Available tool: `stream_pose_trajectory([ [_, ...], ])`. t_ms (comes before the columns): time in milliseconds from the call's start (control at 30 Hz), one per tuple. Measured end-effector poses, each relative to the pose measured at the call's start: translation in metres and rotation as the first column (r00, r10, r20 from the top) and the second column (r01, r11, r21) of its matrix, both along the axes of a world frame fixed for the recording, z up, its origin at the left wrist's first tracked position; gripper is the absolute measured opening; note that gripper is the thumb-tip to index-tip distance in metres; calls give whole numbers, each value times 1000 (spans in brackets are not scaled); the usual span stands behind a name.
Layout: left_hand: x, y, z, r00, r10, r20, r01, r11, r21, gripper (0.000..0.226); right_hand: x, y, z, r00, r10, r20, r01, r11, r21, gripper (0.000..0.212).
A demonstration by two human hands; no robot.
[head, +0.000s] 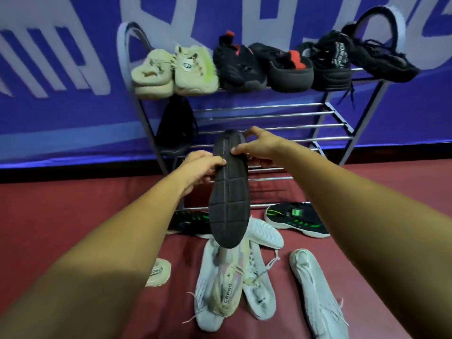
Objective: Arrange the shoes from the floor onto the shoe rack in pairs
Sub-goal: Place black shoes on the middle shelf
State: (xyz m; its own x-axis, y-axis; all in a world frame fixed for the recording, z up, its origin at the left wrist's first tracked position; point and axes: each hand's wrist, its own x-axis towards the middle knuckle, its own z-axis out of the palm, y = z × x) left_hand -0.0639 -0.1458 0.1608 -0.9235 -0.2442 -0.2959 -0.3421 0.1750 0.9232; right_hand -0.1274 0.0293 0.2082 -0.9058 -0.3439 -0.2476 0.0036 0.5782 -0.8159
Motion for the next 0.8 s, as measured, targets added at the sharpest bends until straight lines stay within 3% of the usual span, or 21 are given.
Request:
stream_pose_trajectory([
  [200,13,-34,16,999,13,-30,-12,1000,13,16,3,-40,5,1000,10,17,-9,997,-80,40],
  [300,15,-40,22,999,3,-44,-3,1000,-11,46,5,-49,10,1000,-14,9,14,997,-81,32],
  [367,15,-41,22,999,13,-45,-14,999,-41,51,5,-50,10,1000,-6,-5,5,997,-82,29],
  [500,17,-41,18,999,-52,13,52,999,-12,39,6,-48,6,997,52,-49,-57,992,-116,29],
  [667,19,-48,18,996,-61,-68,70,989,130,15,9,-37,10,981,172,-91,-187,964,-192,26],
  [800,21,-52,23,998,-6,-60,20,971,237,23,9,-27,17,979,192,-65,-202,941,-273,32],
])
